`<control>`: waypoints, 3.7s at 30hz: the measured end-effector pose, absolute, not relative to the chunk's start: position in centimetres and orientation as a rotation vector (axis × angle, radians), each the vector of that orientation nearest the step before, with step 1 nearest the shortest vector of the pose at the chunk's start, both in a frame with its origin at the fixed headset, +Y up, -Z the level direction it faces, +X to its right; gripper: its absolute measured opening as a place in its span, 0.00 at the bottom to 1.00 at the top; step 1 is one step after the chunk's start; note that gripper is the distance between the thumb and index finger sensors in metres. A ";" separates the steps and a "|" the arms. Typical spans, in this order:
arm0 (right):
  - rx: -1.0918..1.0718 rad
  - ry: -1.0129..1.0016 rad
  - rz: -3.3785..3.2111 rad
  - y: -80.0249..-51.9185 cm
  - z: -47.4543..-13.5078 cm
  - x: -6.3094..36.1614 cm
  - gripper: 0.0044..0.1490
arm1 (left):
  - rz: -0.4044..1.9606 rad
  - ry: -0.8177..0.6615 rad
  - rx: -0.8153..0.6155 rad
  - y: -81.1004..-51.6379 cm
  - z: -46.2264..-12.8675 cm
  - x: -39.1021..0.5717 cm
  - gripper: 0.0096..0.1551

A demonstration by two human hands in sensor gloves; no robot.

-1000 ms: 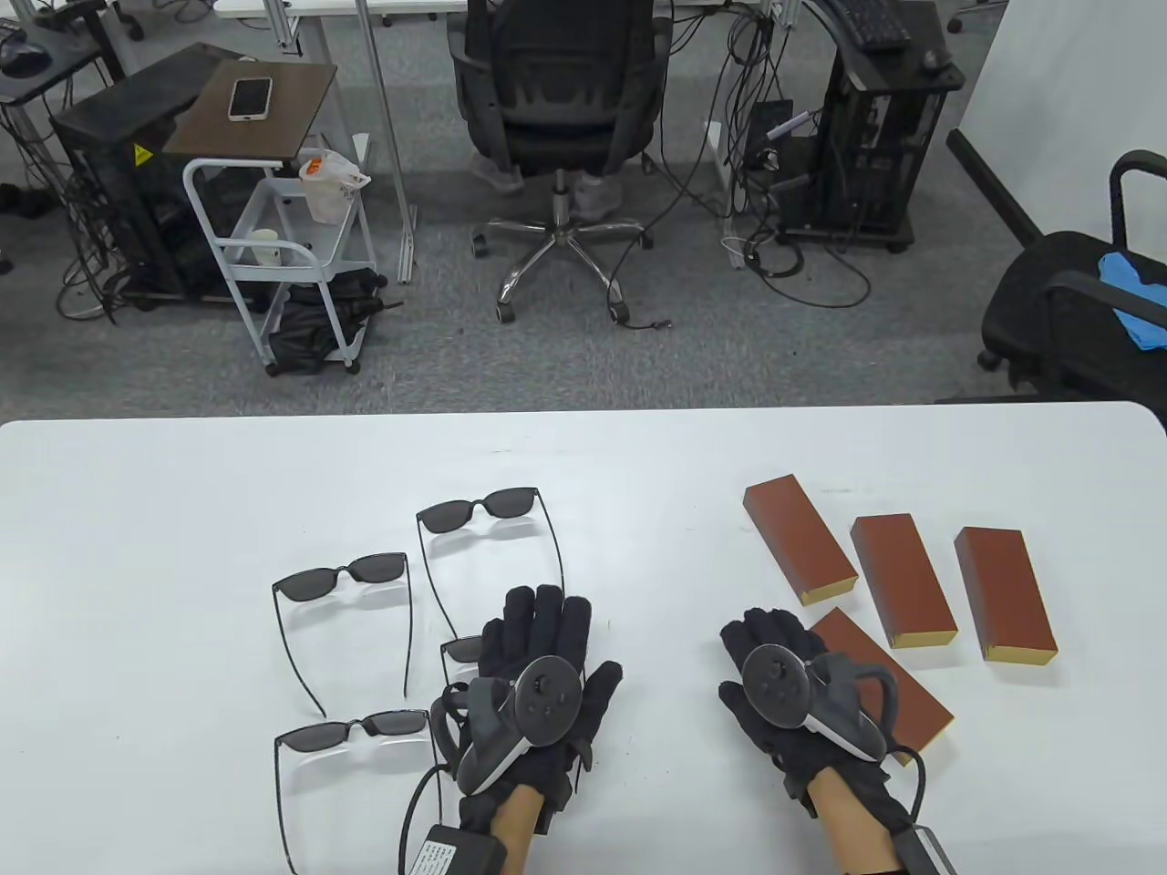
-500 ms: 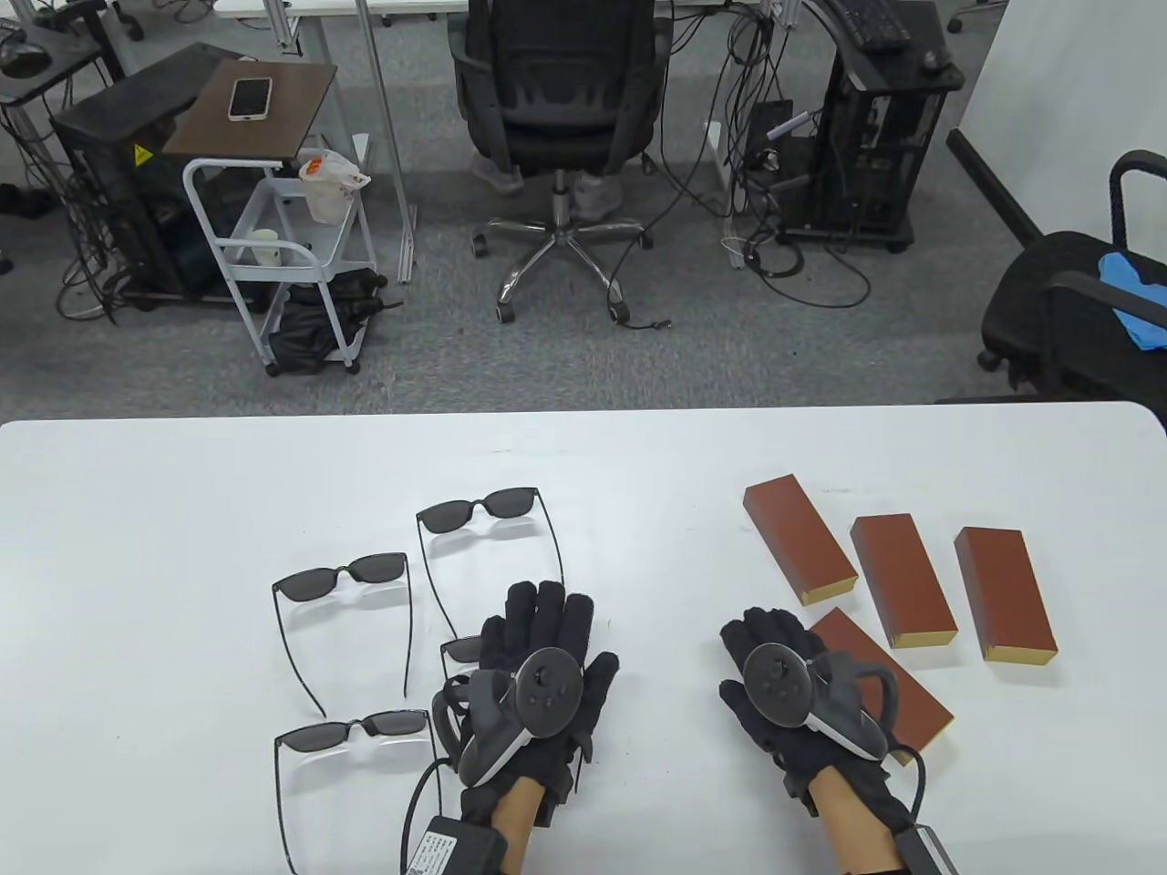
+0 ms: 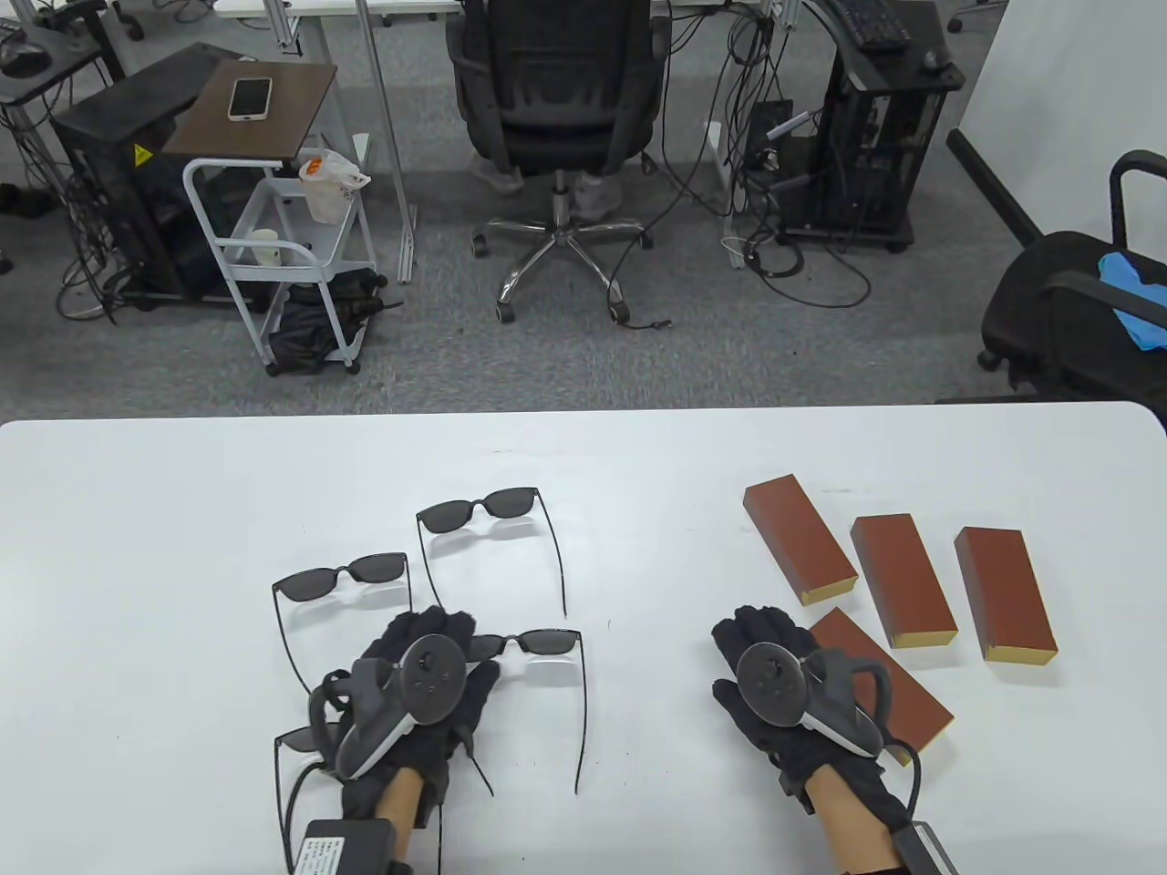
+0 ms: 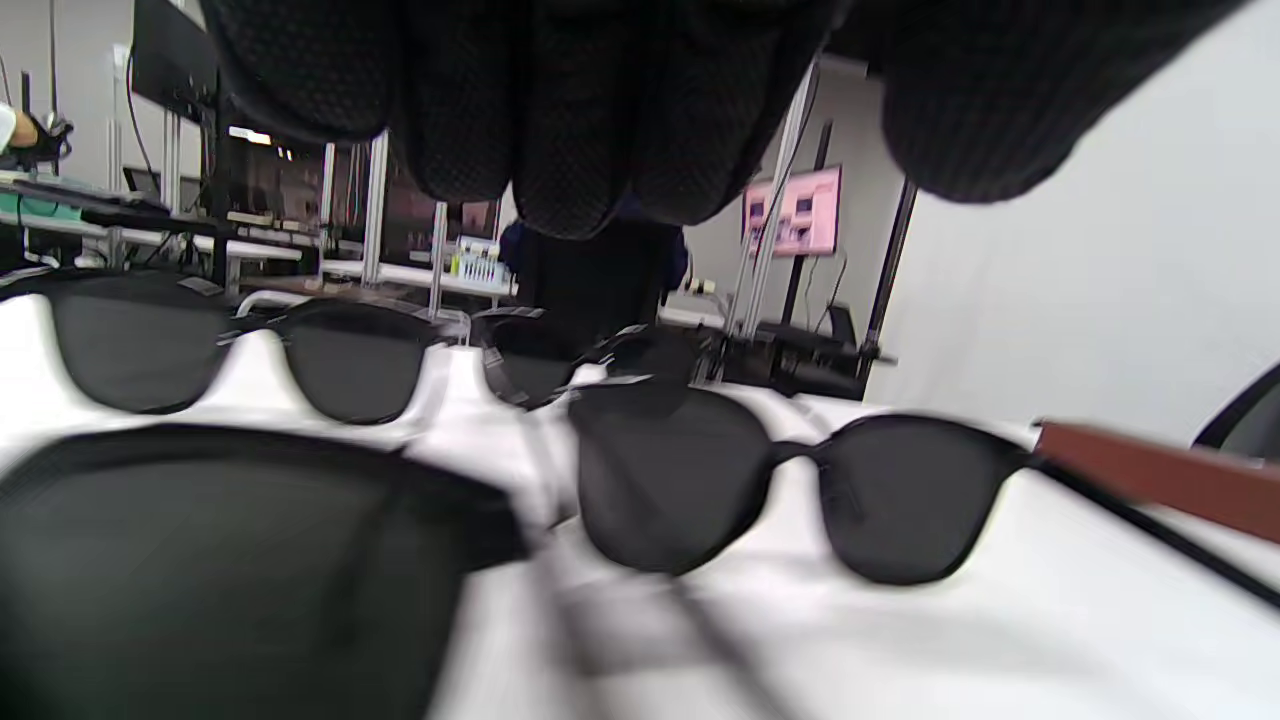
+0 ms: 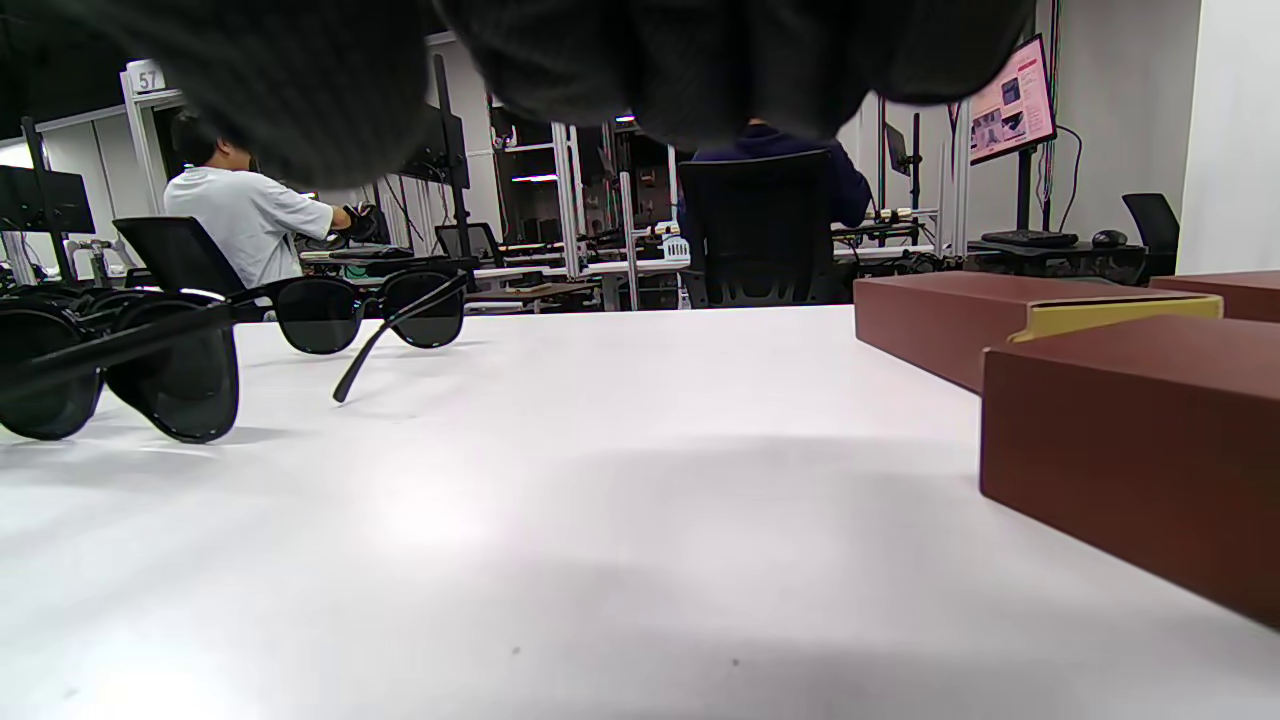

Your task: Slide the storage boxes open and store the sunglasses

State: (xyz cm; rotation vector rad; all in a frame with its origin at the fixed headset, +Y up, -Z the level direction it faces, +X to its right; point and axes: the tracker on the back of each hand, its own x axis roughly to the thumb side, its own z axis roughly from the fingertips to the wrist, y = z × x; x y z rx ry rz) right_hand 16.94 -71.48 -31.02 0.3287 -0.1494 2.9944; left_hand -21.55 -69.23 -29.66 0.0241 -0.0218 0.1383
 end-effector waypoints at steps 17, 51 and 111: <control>0.327 -0.128 3.015 -71.5 -31.0 16.7 0.40 | -0.061 0.167 -0.246 -72.7 -28.3 -30.7 0.31; 0.349 -0.157 2.842 -71.3 -31.0 17.1 0.38 | 0.154 -0.270 -0.047 -66.7 -31.3 -15.4 0.24; 0.025 -0.143 1.807 -72.0 -30.2 18.1 0.36 | 1.678 -0.086 -0.335 -73.7 -30.4 -11.2 0.39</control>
